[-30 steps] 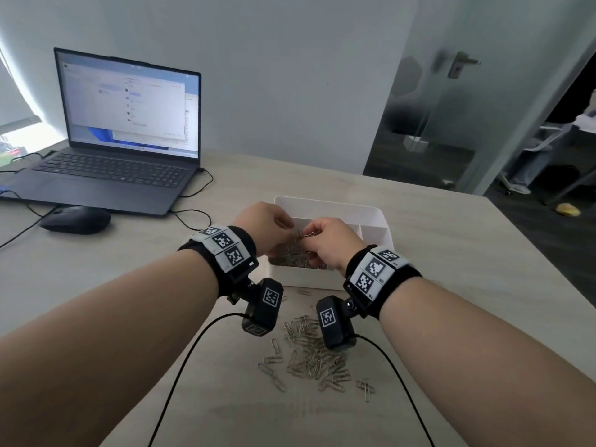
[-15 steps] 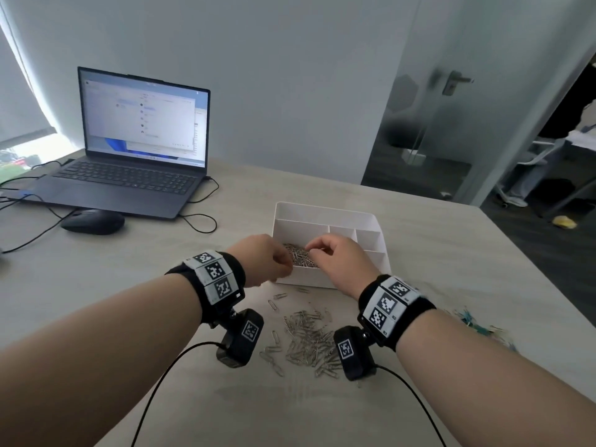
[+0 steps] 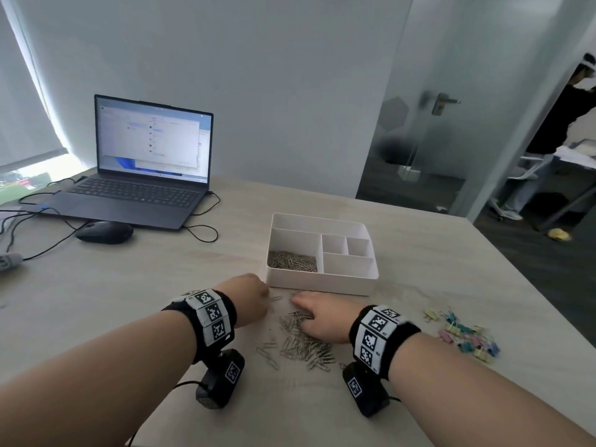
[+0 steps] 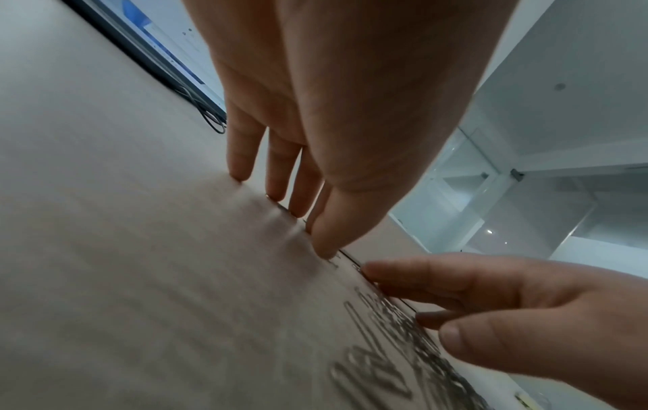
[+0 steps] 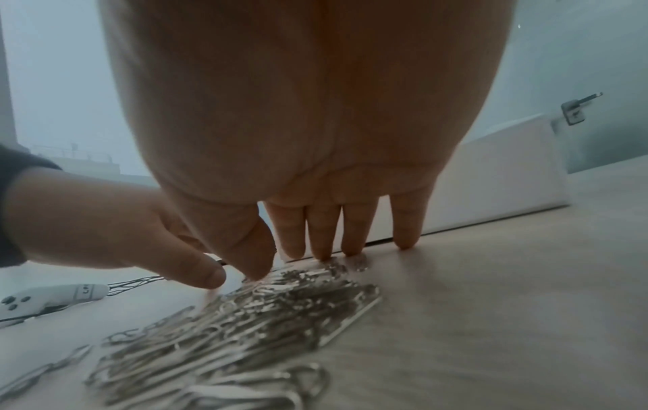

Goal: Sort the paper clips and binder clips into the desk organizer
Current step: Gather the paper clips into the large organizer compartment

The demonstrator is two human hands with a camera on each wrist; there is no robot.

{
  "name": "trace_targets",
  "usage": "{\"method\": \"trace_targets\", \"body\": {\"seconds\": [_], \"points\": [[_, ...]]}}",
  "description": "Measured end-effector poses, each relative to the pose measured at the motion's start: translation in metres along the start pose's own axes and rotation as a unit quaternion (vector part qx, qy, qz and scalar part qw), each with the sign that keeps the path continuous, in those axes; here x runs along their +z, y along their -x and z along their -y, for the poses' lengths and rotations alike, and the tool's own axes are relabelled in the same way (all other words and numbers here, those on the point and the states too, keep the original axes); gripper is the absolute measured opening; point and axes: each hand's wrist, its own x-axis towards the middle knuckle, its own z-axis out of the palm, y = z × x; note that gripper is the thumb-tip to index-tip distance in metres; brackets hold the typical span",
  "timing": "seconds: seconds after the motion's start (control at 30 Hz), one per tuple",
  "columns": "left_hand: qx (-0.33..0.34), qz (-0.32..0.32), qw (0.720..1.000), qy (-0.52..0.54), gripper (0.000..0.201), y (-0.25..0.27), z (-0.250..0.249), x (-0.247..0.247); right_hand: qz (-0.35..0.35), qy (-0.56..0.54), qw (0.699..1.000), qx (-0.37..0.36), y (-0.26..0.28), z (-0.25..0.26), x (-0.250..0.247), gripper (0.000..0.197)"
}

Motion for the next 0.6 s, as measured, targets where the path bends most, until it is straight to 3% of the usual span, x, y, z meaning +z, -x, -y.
{"method": "trace_targets", "body": {"seconds": [0.3,0.43,0.5,0.6], "points": [[0.09,-0.039,0.99,0.099,0.03,0.023,-0.009,0.011,0.002,-0.142,0.989,-0.03,0.038,-0.012,0.004,0.049],[0.044,-0.063,0.988,0.131,0.038,0.016,0.003,0.01,-0.067,-0.153,0.986,0.014,0.044,-0.024,0.004,0.043],[0.01,-0.048,0.99,0.128,0.049,0.011,0.002,0.011,-0.073,-0.1,0.991,0.05,0.041,-0.029,0.004,0.053],[-0.018,-0.021,0.998,0.049,0.062,0.014,-0.012,0.017,-0.028,-0.058,0.994,0.09,0.038,-0.03,0.01,0.081]]}}
